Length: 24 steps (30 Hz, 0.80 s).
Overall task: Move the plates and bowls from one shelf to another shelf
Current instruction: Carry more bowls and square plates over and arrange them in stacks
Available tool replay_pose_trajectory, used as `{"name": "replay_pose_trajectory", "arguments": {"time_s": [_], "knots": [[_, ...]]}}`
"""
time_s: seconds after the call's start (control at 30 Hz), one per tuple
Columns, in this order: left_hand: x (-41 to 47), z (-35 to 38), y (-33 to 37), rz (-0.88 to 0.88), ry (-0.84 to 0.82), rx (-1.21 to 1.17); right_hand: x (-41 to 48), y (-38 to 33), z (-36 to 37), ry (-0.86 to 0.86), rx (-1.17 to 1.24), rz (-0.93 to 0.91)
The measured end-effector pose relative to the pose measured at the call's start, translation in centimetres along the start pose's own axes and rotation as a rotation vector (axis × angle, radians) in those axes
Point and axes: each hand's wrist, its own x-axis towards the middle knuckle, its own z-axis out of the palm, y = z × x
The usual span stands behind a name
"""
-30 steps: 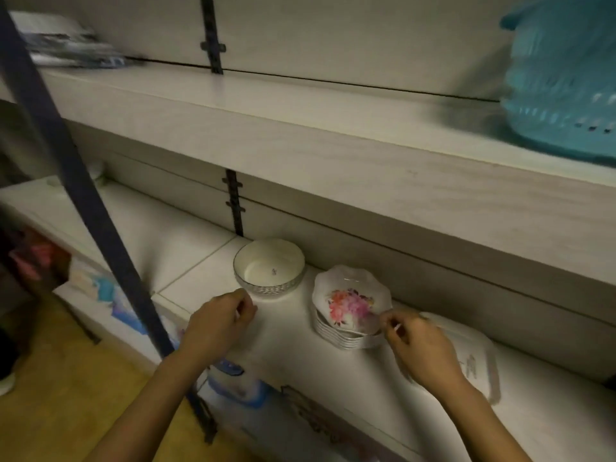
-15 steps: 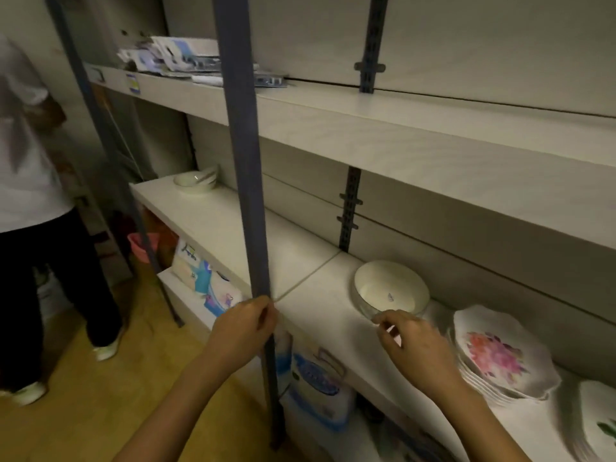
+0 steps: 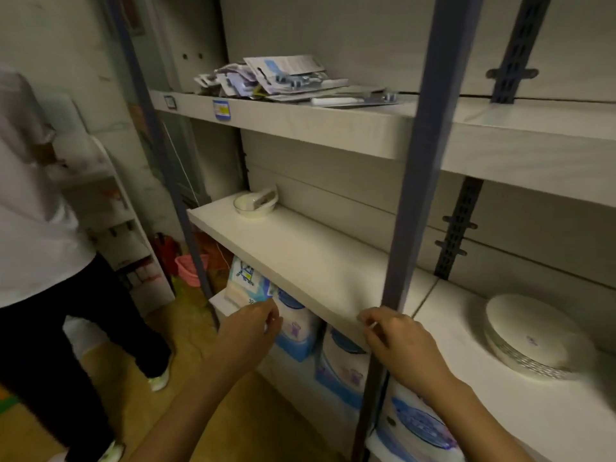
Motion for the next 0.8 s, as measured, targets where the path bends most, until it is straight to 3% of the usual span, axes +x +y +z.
{"name": "replay_pose_trajectory", "arguments": {"time_s": [0.6, 0.8], "knots": [[19.8, -4.5, -17.2, 0.067, 0.047, 0.017, 25.6, -4.0, 10.1, 0.029, -0.062, 0.070], [26.6, -6.0, -23.1, 0.015, 0.032, 0.021, 33.7, -5.5, 12.6, 0.017, -0.113, 0.065]]}}
